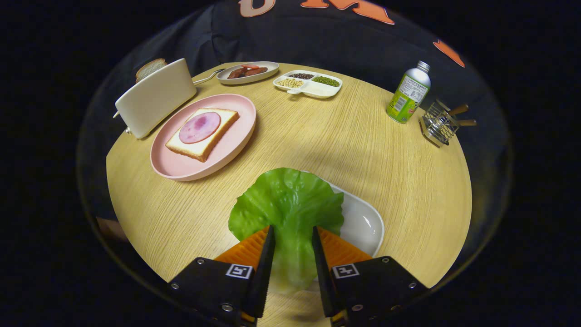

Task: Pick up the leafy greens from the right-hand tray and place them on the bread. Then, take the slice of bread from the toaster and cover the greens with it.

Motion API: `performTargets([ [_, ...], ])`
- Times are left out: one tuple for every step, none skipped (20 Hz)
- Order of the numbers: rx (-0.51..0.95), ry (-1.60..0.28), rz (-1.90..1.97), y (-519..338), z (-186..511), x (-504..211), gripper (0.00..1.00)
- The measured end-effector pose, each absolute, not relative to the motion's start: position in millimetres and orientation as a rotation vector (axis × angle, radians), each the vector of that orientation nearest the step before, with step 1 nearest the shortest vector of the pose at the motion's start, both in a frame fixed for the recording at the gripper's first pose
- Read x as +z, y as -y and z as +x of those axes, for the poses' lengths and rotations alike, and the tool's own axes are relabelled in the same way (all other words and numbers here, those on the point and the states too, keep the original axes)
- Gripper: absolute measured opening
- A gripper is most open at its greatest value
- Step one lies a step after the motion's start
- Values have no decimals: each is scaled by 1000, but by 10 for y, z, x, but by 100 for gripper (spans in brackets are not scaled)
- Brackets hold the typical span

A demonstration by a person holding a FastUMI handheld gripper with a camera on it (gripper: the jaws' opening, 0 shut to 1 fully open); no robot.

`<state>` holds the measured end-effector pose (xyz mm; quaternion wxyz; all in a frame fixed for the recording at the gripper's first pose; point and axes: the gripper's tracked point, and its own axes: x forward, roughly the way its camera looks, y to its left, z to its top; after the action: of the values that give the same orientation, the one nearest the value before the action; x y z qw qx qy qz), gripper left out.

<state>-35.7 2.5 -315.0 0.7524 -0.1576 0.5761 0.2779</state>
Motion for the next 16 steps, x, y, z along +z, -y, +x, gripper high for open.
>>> performTargets([
  [603, -1250, -352, -51, -348, -3153, 35],
  [596, -1242, -359, -70, -347, -3148, 26],
  [589, -1238, -365, -83, -352, -3145, 15],
  [574, -1236, -366, -87, -350, -3148, 12],
  [548, -1222, -373, -73, -319, -3142, 8],
  [520, -1209, -376, -51, -282, -3142, 6],
  [501, -1199, -363, -67, -257, -3117, 5],
  [485, -1182, -347, -97, -230, -3076, 4],
  [473, -1168, -334, -121, -208, -3024, 3],
  [465, -1157, -314, -160, -181, -2973, 3],
  [467, -1149, -297, -204, -176, -2916, 3],
  [468, -1134, -290, -238, -149, -2853, 3],
  [470, -1117, -288, -271, -118, -2789, 2],
  [471, -1098, -280, -321, -88, -2712, 2],
  [480, -1084, -268, -391, -68, -2640, 2],
  [490, -1067, -254, -474, -47, -2563, 2],
])
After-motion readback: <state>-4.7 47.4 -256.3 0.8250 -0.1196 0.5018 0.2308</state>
